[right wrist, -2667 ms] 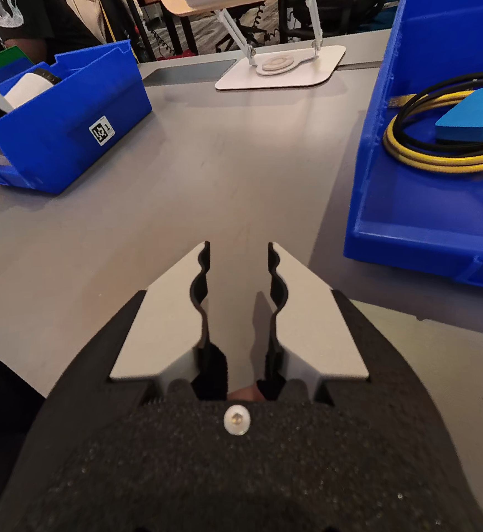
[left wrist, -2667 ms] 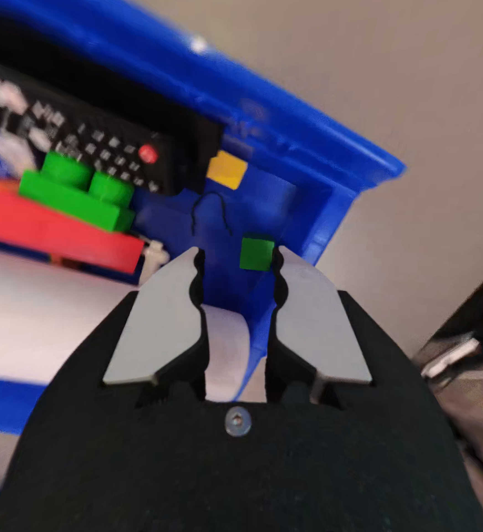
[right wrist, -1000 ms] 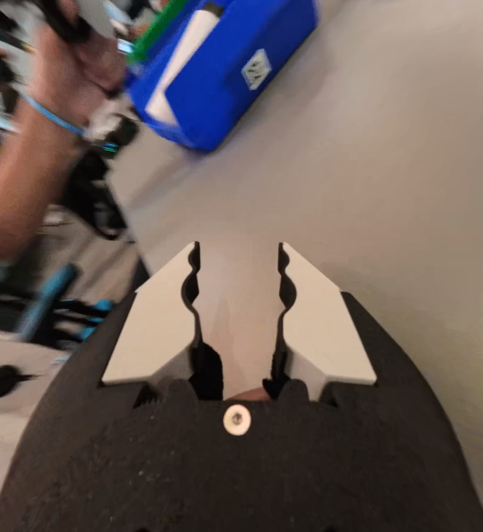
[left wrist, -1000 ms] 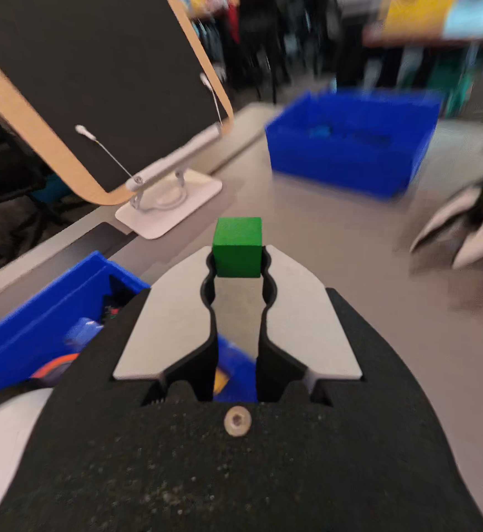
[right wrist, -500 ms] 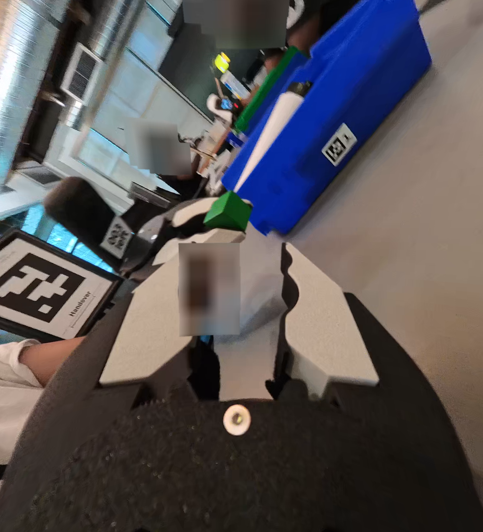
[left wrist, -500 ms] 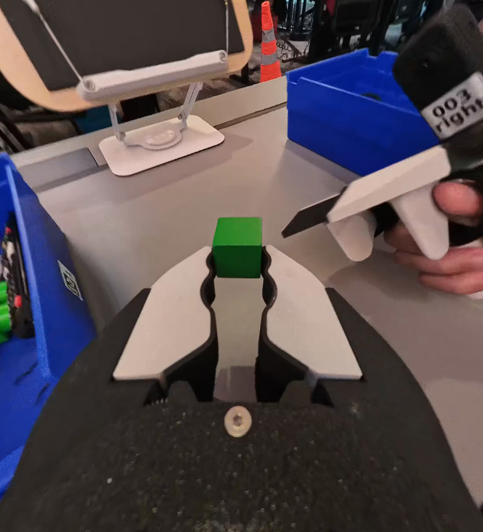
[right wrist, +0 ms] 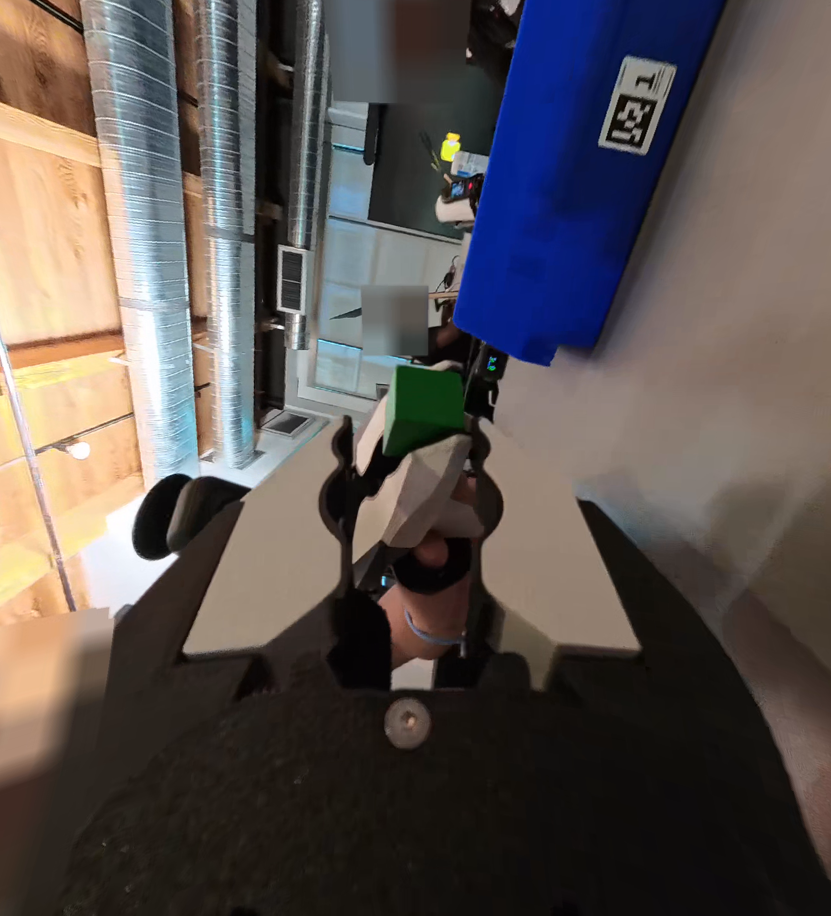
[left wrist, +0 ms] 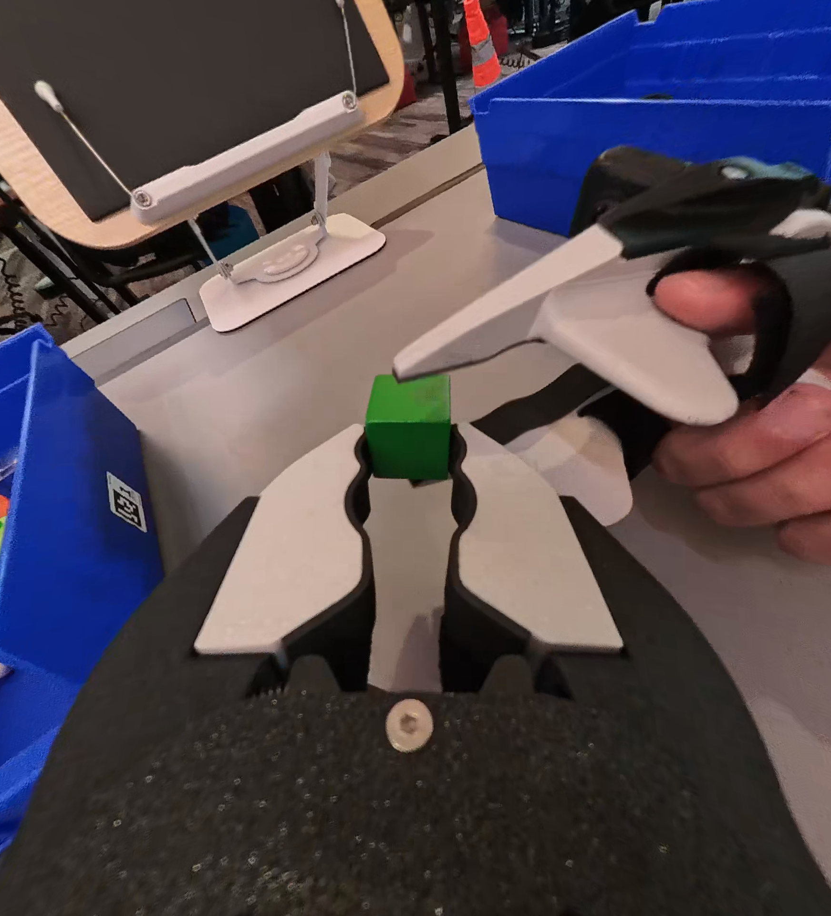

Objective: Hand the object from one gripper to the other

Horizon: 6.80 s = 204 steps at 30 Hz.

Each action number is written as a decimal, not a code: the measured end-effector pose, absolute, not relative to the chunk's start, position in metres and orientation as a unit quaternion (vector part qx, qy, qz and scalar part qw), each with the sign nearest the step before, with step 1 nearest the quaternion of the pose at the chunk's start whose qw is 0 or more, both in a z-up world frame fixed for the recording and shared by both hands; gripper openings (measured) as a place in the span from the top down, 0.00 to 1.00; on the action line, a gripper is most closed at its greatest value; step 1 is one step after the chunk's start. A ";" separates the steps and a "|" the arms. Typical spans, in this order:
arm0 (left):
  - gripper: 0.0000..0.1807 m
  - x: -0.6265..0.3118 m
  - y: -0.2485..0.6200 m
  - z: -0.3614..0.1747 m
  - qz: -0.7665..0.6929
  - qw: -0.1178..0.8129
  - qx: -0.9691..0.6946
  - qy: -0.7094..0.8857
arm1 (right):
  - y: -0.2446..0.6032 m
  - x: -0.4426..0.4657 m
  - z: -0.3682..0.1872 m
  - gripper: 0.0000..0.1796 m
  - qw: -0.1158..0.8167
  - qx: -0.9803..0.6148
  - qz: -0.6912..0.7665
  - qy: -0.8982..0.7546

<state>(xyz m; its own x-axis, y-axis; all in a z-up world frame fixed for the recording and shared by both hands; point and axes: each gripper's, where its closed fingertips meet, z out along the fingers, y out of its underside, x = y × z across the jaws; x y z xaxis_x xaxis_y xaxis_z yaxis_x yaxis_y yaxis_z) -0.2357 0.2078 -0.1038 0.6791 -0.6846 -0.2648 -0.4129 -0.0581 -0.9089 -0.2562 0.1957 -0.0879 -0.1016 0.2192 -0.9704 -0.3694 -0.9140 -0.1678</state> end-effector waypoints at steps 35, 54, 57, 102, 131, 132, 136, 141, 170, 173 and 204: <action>0.84 -0.208 0.106 -0.085 -0.368 0.461 -0.555 0.586 | 0.105 -0.225 -0.075 0.80 0.128 -0.652 0.714 -0.221; 0.85 -0.246 0.106 -0.061 -0.708 0.105 -0.609 0.342 | 0.130 -0.251 -0.057 0.75 0.685 -0.541 0.097 -0.478; 0.84 -0.248 0.103 -0.075 -0.706 0.065 -0.611 0.351 | 0.122 -0.260 -0.054 0.74 0.684 -0.530 0.120 -0.486; 0.85 -0.238 0.170 -0.043 -0.598 0.383 -0.629 0.316 | 0.185 -0.198 -0.071 0.64 0.659 -0.486 -0.324 -0.473; 0.82 -0.222 0.137 -0.021 -0.776 0.272 -0.528 0.213 | 0.155 -0.230 -0.020 0.85 0.778 -0.527 -0.023 -0.342; 0.81 -0.223 0.140 -0.020 -0.762 0.290 -0.535 0.221 | 0.156 -0.228 -0.020 0.85 0.777 -0.528 -0.022 -0.342; 0.80 -0.234 0.153 -0.018 -0.702 0.342 -0.567 0.261 | 0.155 -0.223 -0.020 0.85 0.773 -0.536 0.034 -0.337; 0.77 -0.240 0.140 -0.036 -0.675 0.229 -0.610 0.347 | 0.139 -0.233 -0.015 0.85 0.755 -0.515 0.186 -0.361; 0.85 -0.246 0.125 -0.049 -0.661 0.136 -0.634 0.377 | 0.133 -0.252 -0.050 0.84 0.719 -0.516 0.138 -0.445; 0.85 -0.248 0.139 -0.042 -0.650 0.197 -0.633 0.372 | 0.137 -0.247 -0.051 0.82 0.691 -0.562 0.202 -0.408; 0.66 -0.251 0.154 -0.013 -0.624 0.332 -0.601 0.373 | 0.145 -0.244 -0.042 0.86 0.416 -0.591 0.672 -0.162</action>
